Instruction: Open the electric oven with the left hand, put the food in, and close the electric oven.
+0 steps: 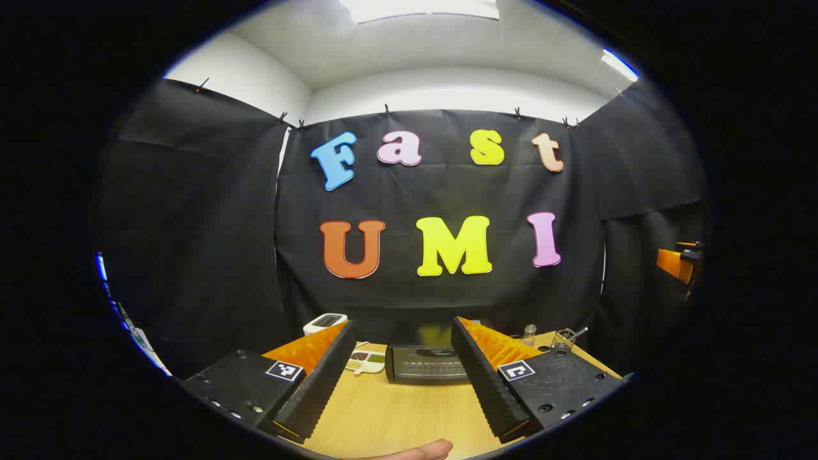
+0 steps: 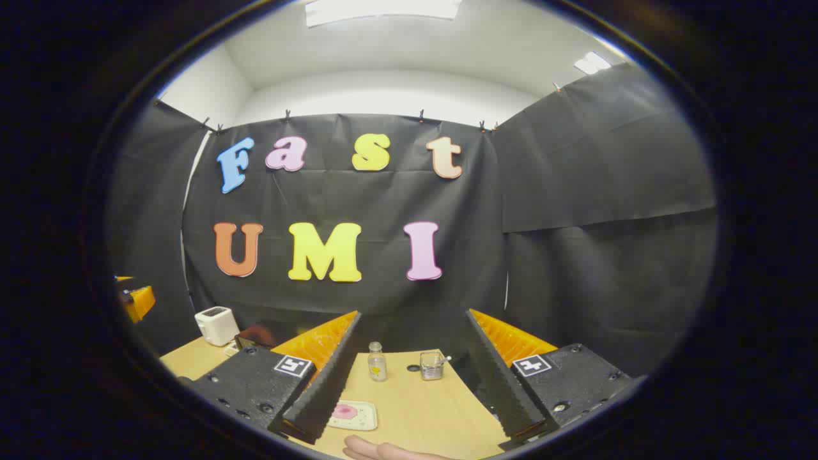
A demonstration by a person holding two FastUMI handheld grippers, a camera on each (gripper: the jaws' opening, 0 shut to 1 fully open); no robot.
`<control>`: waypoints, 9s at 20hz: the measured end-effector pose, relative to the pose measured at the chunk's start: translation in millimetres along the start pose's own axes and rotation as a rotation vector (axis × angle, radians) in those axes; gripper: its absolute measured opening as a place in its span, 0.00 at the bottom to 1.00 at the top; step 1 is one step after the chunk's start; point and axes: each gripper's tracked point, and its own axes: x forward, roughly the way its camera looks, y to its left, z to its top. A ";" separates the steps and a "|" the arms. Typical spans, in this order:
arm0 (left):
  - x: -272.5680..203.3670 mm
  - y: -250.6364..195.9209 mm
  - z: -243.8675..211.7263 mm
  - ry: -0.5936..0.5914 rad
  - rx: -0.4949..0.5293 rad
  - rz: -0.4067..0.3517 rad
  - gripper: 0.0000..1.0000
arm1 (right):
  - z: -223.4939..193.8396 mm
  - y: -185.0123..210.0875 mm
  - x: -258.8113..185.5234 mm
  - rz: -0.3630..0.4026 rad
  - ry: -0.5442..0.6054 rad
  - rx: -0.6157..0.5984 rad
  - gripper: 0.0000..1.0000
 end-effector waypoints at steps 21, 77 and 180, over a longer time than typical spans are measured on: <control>84.1 -37.9 -15.4 -0.030 0.008 -0.058 0.95 | -23.9 13.4 46.7 0.048 -0.007 -0.027 0.99; 183.1 -100.0 -347.3 0.607 -0.019 -0.199 0.96 | -80.6 -45.9 71.3 0.024 0.075 0.023 0.99; 3.2 84.4 -157.1 0.107 -0.059 -0.003 0.96 | -361.2 275.3 165.3 0.460 0.939 0.796 0.07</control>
